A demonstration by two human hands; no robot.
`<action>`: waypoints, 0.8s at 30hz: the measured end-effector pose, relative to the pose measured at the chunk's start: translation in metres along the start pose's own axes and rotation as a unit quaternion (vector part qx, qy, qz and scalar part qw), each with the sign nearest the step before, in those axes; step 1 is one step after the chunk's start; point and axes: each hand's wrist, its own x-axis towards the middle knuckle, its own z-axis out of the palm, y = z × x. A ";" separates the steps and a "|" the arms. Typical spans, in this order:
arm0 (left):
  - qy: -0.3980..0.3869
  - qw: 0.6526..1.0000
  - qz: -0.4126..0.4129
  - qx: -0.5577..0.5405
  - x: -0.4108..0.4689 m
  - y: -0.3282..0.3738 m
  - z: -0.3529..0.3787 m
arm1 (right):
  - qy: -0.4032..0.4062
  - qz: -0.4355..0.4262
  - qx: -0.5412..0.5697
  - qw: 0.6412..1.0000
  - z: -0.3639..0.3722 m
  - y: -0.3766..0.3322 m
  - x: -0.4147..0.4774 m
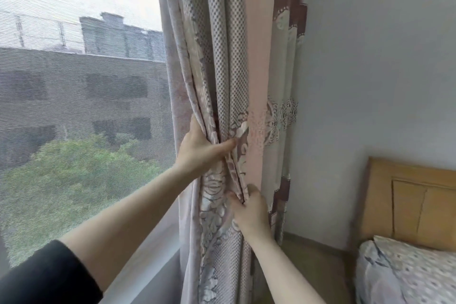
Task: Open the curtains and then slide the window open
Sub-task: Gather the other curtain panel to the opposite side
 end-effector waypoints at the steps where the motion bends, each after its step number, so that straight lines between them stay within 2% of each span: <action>1: -0.005 1.000 0.002 -0.013 0.006 0.003 0.012 | -0.001 -0.005 0.001 1.000 -0.005 0.003 0.011; 4: -0.008 1.000 0.008 -0.021 0.030 0.010 0.050 | -0.003 -0.026 0.020 0.999 -0.027 0.013 0.048; 8: -0.014 1.000 -0.010 0.019 0.064 0.007 0.081 | -0.031 -0.036 0.029 0.998 -0.049 0.027 0.090; 13: -0.010 0.998 0.010 0.054 0.100 0.005 0.108 | -0.036 -0.080 -0.009 0.996 -0.058 0.035 0.135; 21: -0.011 0.999 -0.032 0.003 0.175 -0.026 0.149 | -0.023 -0.113 -0.012 0.993 -0.051 0.065 0.230; 24: -0.020 0.999 -0.024 -0.008 0.207 -0.043 0.169 | -0.023 -0.107 -0.019 0.994 -0.043 0.080 0.269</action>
